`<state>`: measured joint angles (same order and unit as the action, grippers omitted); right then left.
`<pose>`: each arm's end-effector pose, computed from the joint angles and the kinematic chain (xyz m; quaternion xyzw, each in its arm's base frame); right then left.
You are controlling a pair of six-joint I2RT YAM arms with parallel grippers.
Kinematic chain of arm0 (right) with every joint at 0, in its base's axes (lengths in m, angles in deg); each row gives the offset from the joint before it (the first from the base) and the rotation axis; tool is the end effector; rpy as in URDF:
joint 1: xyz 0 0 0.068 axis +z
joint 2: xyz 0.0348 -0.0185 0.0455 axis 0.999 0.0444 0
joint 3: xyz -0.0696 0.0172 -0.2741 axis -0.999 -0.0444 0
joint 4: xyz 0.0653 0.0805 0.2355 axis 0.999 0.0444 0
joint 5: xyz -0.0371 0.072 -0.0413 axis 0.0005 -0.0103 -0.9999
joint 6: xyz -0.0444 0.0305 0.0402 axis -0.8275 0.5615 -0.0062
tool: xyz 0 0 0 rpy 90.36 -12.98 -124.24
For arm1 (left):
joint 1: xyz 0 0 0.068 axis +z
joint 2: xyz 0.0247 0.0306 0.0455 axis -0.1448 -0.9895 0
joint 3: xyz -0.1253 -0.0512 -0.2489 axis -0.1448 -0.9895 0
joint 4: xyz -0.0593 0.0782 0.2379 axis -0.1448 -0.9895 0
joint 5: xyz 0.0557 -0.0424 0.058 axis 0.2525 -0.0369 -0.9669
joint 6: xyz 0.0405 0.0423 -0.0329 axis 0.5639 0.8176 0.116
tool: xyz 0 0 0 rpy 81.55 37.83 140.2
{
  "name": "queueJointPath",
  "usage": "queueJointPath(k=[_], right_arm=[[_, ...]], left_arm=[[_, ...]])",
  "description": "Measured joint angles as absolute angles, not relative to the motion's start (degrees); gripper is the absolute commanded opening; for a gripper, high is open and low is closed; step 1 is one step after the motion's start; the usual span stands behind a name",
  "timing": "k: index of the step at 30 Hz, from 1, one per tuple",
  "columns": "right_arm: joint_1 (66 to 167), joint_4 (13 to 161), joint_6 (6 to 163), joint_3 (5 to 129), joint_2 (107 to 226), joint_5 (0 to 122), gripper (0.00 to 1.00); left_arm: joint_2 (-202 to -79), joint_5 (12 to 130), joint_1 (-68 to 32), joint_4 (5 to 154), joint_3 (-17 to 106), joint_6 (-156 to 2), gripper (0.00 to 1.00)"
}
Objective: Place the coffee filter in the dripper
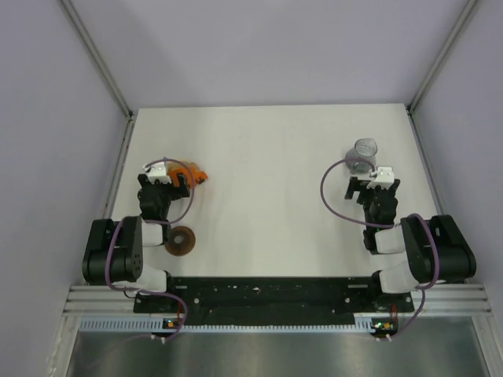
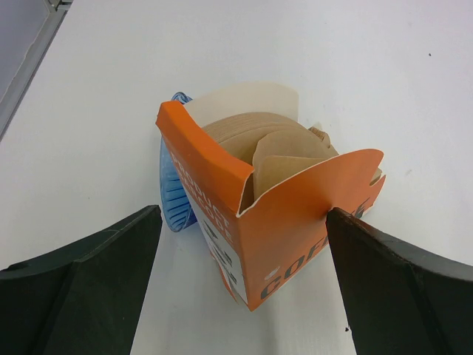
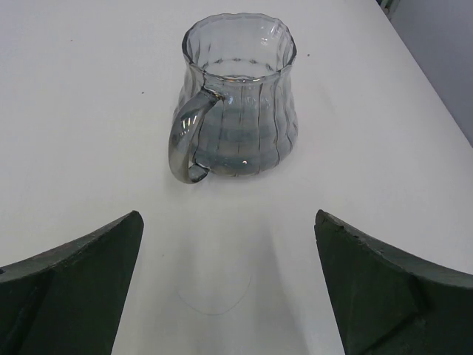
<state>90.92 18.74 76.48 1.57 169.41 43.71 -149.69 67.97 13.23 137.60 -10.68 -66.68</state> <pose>0.2412 0.0058 0.1595 0.0269 0.7421 -0.0478 0.6680 0.2665 0.0181 0.1689 -0.0140 0.7543 -0.0140 0.6562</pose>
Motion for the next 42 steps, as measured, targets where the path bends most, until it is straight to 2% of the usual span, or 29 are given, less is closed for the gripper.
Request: queueJointPath(k=[8, 13, 16, 22, 27, 31, 35, 39, 42], right_arm=[[90.5, 19.9, 76.4, 1.6, 168.7, 45.3, 0.99], [90.5, 32.0, 77.2, 4.2, 158.8, 47.0, 0.96], [90.5, 38.8, 80.8, 8.7, 152.7, 47.4, 0.92], [90.7, 56.1, 87.2, 21.4, 145.1, 49.2, 0.91], [91.1, 70.1, 89.3, 33.7, 143.3, 50.1, 0.91], [91.1, 75.8, 89.7, 37.4, 143.0, 50.9, 0.91], [91.1, 79.7, 89.7, 37.9, 143.0, 52.7, 0.91], [91.2, 82.1, 89.2, 37.9, 143.2, 54.0, 0.91], [91.2, 82.6, 88.6, 37.9, 143.9, 54.7, 0.91]], left_arm=[[-149.7, 68.0, 13.2, 137.6, -10.7, -66.7, 0.99], [-148.4, 65.0, 14.2, 135.2, -10.6, -68.5, 0.99], [-145.3, 63.0, 15.7, 129.7, -8.9, -70.3, 0.99], [-138.1, 65.8, 19.1, 122.6, -6.3, -72.5, 0.98], [-137.4, 74.7, 22.7, 102.7, 8.1, -72.4, 0.93], [-137.4, 81.6, 23.1, 87.3, 20.6, -71.1, 0.90], [-139.3, 83.1, 23.0, 76.2, 31.7, -70.2, 0.84], [-147.4, 82.6, 23.1, 66.1, 44.8, -69.0, 0.79], [-158.5, 81.3, 22.5, 57.4, 58.6, -68.3, 0.76]])
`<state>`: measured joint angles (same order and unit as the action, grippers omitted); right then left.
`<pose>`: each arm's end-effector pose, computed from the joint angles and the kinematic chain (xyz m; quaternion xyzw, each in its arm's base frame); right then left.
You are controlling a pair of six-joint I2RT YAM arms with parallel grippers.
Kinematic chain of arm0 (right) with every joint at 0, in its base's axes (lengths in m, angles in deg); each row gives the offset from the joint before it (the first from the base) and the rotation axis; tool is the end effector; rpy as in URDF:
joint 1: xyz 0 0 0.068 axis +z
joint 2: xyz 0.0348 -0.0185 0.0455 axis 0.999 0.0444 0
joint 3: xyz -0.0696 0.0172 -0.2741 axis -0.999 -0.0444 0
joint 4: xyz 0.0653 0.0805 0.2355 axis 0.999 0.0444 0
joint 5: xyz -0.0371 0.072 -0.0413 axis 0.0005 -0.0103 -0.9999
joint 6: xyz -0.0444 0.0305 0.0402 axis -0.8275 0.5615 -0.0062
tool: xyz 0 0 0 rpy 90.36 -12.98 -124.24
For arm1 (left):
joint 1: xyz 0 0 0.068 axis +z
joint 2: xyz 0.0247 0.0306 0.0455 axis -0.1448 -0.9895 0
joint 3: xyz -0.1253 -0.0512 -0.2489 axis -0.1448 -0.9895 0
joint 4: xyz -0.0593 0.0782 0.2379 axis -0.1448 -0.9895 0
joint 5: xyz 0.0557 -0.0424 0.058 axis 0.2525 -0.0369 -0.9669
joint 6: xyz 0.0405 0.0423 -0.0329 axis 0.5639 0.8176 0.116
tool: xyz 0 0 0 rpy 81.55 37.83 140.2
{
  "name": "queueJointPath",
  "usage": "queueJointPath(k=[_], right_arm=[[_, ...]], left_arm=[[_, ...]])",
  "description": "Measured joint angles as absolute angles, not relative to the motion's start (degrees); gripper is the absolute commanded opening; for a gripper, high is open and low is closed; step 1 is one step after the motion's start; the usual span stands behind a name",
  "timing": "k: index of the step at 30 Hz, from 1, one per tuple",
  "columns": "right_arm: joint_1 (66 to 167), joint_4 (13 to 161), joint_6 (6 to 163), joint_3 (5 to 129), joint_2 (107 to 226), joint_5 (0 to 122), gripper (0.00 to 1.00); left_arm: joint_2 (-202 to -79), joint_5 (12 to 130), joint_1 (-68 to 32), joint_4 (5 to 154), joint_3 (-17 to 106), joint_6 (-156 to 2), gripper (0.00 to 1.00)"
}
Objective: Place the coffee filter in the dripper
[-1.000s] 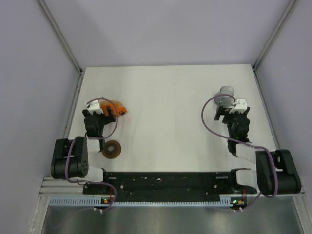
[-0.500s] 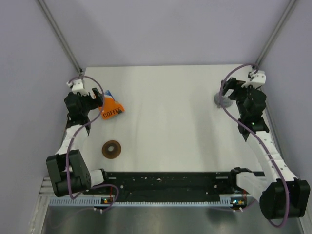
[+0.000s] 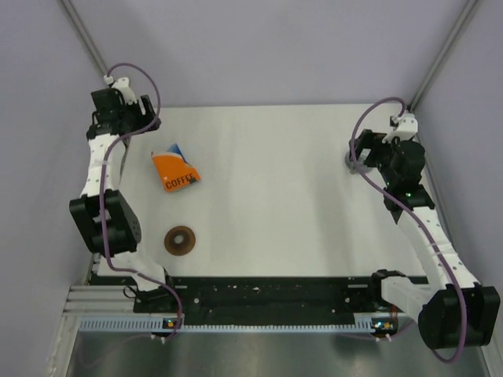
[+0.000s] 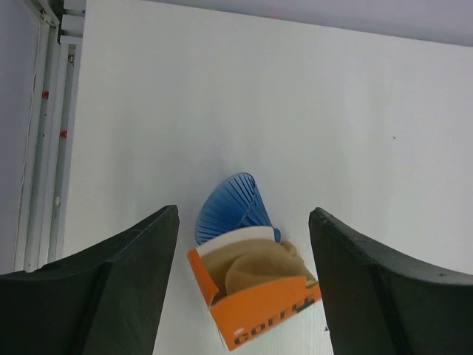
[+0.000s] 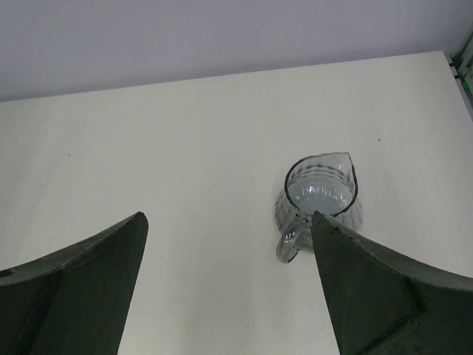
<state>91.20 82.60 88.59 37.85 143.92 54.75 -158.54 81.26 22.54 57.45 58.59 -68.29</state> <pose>0.2485 0.0177 0.3383 0.0401 0.7541 0.0942 0.6488 0.3865 0.0804 0.3575 -0.0466 0.8477 -0.0864 0.5213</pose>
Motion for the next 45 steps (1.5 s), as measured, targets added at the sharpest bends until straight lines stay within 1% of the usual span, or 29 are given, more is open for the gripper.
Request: queueJointPath(k=[3, 6, 11, 14, 15, 16, 18, 21, 23, 25, 27, 33, 34, 35, 36, 37, 38, 41, 42, 45], right_arm=[[91.2, 83.0, 87.9, 37.9, 145.3, 55.2, 0.91], [91.2, 83.1, 87.3, 37.9, 146.9, 55.6, 0.92], [91.2, 85.1, 86.4, 38.6, 148.9, 54.0, 0.92], [91.1, 90.8, 86.7, 44.3, 153.3, 49.0, 0.91], [90.9, 92.8, 86.8, 47.6, 155.9, 47.4, 0.88], [90.7, 94.8, 87.1, 51.1, 158.6, 46.3, 0.81], [90.2, 98.6, 87.6, 59.1, 165.0, 44.2, 0.73], [89.8, 102.6, 87.8, 68.0, 173.2, 41.4, 0.72], [89.5, 104.7, 87.8, 70.3, 177.2, 40.2, 0.72], [89.0, 107.5, 87.9, 71.0, 180.3, 39.8, 0.64], [88.0, 110.6, 88.1, 72.3, 183.9, 40.0, 0.59], [85.3, 115.2, 88.2, 77.3, 192.6, 40.4, 0.58], [85.1, 115.6, 88.2, 77.7, 193.3, 40.3, 0.55], [85.1, 116.1, 88.2, 78.0, 194.0, 40.3, 0.49], [85.0, 116.3, 88.1, 78.4, 194.8, 40.4, 0.41], [85.0, 116.5, 87.9, 78.7, 195.4, 40.6, 0.28], [85.0, 116.7, 88.0, 79.1, 196.2, 41.0, 0.20], [85.0, 117.2, 87.7, 79.8, 197.8, 43.1, 0.03], [85.0, 117.2, 87.7, 79.8, 198.1, 43.9, 0.00], [85.3, 117.4, 87.3, 79.9, 198.1, 46.4, 0.00]], left_arm=[[-168.4, 79.0, 22.0, 50.7, 68.8, -67.9, 0.75], [-176.2, 76.3, 21.1, 44.7, 74.7, -67.2, 0.75], [-181.6, 72.5, 18.6, 39.3, 76.8, -65.3, 0.75], [-182.6, 71.6, 17.6, 37.7, 76.9, -65.0, 0.75], [-182.7, 71.5, 17.4, 37.4, 76.9, -65.0, 0.75], [-182.7, 71.5, 17.3, 37.1, 77.0, -65.0, 0.75], [-182.7, 71.4, 17.4, 37.0, 77.3, -65.0, 0.75], [-182.7, 71.3, 17.5, 37.0, 77.3, -64.9, 0.75], [-182.6, 71.3, 17.6, 37.1, 77.2, -64.9, 0.75], [-182.2, 71.3, 17.6, 37.3, 76.6, -64.8, 0.75], [-181.6, 71.4, 17.6, 37.3, 75.9, -64.6, 0.75], [-180.0, 72.2, 17.6, 37.5, 75.1, -64.3, 0.75], [-179.7, 72.3, 17.6, 37.5, 75.0, -64.3, 0.75], [-179.4, 72.4, 17.6, 37.6, 74.8, -64.2, 0.75], [-179.0, 72.5, 17.6, 37.7, 74.5, -64.2, 0.75], [-178.7, 72.6, 17.6, 37.8, 74.2, -64.1, 0.75], [-178.3, 72.6, 17.6, 37.8, 73.9, -63.9, 0.75], [-177.5, 72.6, 17.6, 37.8, 73.6, -63.5, 0.76], [-177.2, 72.6, 17.6, 37.8, 73.5, -63.4, 0.76], [-176.4, 72.6, 17.6, 37.7, 73.5, -62.8, 0.76]])
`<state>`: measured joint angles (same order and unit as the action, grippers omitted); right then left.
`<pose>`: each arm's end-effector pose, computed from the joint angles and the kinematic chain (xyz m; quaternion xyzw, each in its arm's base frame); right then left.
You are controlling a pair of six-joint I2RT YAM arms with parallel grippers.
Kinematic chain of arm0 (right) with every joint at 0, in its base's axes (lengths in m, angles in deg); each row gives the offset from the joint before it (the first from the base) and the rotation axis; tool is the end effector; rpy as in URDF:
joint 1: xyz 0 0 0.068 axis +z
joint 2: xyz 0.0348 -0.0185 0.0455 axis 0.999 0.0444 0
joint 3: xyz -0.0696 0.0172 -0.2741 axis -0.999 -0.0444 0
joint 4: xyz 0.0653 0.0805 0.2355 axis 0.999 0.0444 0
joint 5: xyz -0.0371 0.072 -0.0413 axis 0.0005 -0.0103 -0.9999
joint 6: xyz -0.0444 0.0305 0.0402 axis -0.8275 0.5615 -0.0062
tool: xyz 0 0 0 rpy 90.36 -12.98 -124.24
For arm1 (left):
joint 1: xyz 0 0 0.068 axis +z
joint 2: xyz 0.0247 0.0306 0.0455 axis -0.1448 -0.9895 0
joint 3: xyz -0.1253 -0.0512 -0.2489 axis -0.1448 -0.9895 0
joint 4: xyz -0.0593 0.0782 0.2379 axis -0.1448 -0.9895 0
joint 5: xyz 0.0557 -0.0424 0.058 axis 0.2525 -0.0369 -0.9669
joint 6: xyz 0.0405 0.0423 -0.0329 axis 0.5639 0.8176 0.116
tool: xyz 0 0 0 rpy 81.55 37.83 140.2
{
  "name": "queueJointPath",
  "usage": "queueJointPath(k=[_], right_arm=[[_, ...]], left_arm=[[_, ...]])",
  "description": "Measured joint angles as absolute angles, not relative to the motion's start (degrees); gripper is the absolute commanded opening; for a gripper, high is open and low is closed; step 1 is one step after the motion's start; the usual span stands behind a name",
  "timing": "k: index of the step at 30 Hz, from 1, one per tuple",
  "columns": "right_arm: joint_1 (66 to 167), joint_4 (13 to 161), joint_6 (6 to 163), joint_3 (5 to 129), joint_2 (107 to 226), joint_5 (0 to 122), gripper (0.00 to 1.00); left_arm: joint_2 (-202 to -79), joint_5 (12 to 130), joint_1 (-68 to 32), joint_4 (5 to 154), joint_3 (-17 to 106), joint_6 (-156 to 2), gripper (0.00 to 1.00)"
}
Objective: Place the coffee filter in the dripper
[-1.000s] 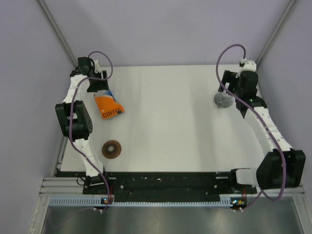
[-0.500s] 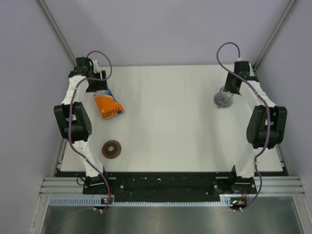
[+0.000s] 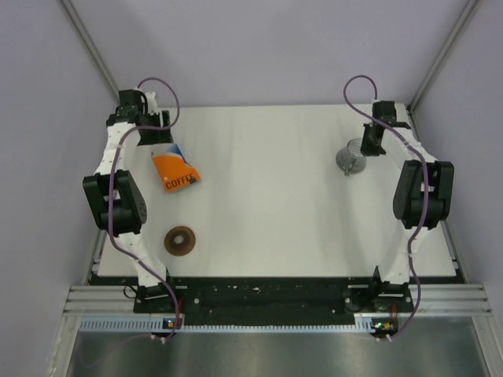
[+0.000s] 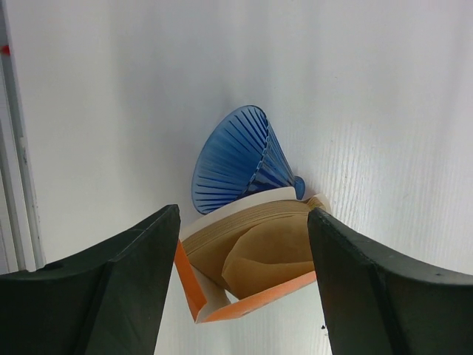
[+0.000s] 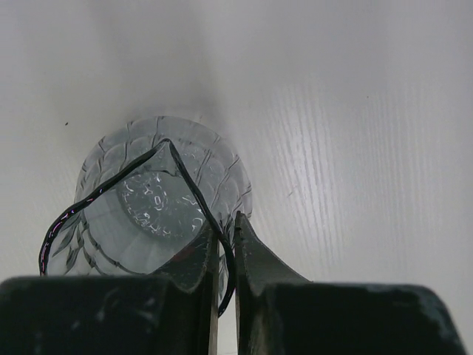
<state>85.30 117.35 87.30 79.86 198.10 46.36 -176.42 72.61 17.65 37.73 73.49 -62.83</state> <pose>0.4410 -0.0230 0.2204 0.1173 0.9449 -0.0375 0.3033 0.4447 0.0638 0.2864 -0.0293 0.9376 -0.0447 0.3437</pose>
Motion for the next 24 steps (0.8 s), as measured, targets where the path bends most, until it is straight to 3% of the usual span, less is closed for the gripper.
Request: queueJointPath(k=[5, 16, 21, 24], right_arm=[[90.1, 117.4, 84.5, 79.8, 197.9, 47.4, 0.00], [118.0, 118.2, 75.4, 79.3, 197.6, 49.2, 0.00], [121.9, 119.0, 73.6, 79.5, 197.6, 49.7, 0.00], [122.4, 119.2, 73.5, 79.7, 197.7, 49.9, 0.18]], left_arm=[[-174.5, 73.0, 17.6, 37.3, 73.4, -61.9, 0.76], [-167.5, 78.8, 17.6, 31.1, 73.1, -57.9, 0.76], [-164.2, 82.9, 17.6, 25.7, 72.0, -53.5, 0.77], [-162.6, 83.1, 17.6, 23.9, 69.8, -51.6, 0.77]])
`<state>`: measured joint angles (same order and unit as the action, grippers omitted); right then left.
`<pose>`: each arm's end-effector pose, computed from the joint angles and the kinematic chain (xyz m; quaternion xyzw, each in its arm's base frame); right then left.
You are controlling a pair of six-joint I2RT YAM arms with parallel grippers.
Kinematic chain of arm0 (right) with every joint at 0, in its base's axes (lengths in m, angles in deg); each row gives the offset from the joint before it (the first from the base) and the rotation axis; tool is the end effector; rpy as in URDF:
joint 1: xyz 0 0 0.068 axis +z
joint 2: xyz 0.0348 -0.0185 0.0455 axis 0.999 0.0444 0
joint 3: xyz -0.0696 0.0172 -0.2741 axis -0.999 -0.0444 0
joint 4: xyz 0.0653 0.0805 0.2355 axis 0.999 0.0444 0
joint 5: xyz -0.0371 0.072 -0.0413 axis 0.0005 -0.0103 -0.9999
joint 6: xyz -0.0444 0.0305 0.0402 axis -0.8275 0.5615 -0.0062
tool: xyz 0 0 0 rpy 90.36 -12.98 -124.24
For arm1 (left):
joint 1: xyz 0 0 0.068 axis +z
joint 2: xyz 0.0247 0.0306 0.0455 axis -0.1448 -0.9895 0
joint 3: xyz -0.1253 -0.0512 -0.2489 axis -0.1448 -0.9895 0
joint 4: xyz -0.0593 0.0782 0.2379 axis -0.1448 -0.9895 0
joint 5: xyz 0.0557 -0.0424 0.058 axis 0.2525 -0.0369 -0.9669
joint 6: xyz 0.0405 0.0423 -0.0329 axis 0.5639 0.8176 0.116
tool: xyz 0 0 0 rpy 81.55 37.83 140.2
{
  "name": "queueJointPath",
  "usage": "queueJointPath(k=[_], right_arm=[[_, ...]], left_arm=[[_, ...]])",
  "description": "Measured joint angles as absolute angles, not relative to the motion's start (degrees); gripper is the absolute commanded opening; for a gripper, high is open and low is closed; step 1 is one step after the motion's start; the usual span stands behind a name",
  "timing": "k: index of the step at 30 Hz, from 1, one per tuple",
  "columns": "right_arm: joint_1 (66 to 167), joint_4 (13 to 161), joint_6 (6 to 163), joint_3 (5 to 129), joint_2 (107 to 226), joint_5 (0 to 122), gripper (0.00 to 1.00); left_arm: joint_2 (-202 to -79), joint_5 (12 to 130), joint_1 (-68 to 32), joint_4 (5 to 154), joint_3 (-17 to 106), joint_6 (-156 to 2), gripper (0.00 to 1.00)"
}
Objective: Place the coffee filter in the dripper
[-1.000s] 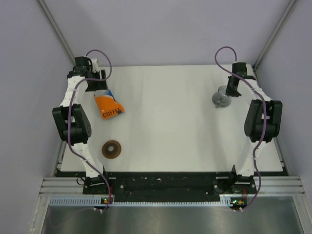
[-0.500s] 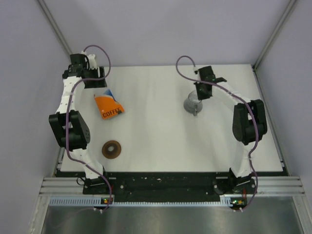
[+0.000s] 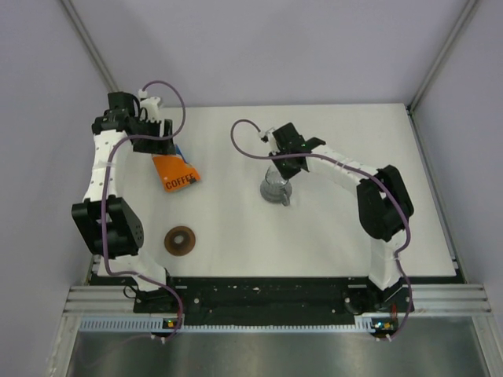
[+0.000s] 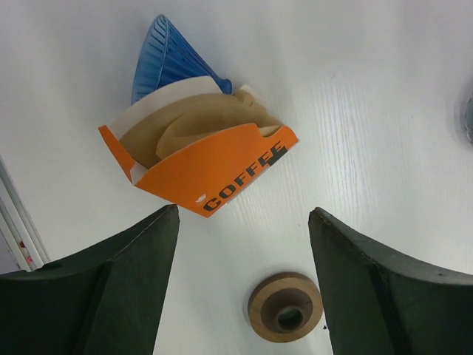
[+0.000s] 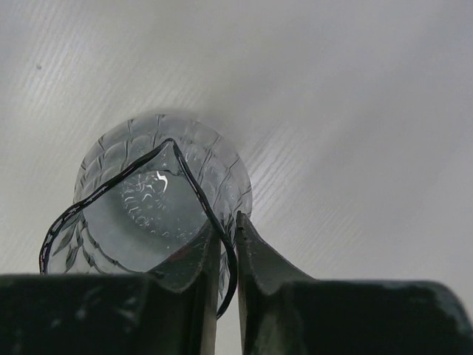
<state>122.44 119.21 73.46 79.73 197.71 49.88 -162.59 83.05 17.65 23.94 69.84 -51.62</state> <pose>0.3600 0.2482 0.2200 -0.3117 0.9053 0.0492 0.2844 0.3689 0.0418 0.3437 0.0878 0.9340 -0.1025 0.3308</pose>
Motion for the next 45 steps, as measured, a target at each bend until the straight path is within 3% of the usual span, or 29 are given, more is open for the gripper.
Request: queueJointPath(k=[5, 11, 17, 23, 32, 37, 45], right_arm=[[123.0, 119.9, 73.1, 80.1, 197.7, 50.6, 0.40], [123.6, 120.8, 73.0, 81.7, 197.3, 51.8, 0.52], [123.6, 121.5, 73.0, 82.2, 193.4, 51.7, 0.56], [123.6, 121.6, 72.6, 82.3, 186.6, 50.3, 0.61], [123.6, 120.9, 71.4, 80.1, 181.0, 49.0, 0.62], [123.6, 120.2, 71.1, 78.5, 180.8, 49.1, 0.62], [123.6, 120.3, 71.0, 74.7, 176.9, 49.2, 0.63]], left_arm=[[-162.3, 83.0, 17.6, 22.1, 67.8, -50.3, 0.76], [-162.3, 81.1, 17.6, 21.9, 67.2, -50.2, 0.77], [-163.7, 75.6, 17.9, 22.7, 70.3, -51.9, 0.74], [-164.4, 82.3, 17.5, 17.3, 72.0, -44.5, 0.66], [-148.2, 78.2, 2.5, 10.5, 39.6, -26.3, 0.70], [-143.7, 72.7, 0.1, 12.9, 33.2, -23.8, 0.60], [-143.8, 67.2, 0.3, 19.7, 23.9, -20.6, 0.57]])
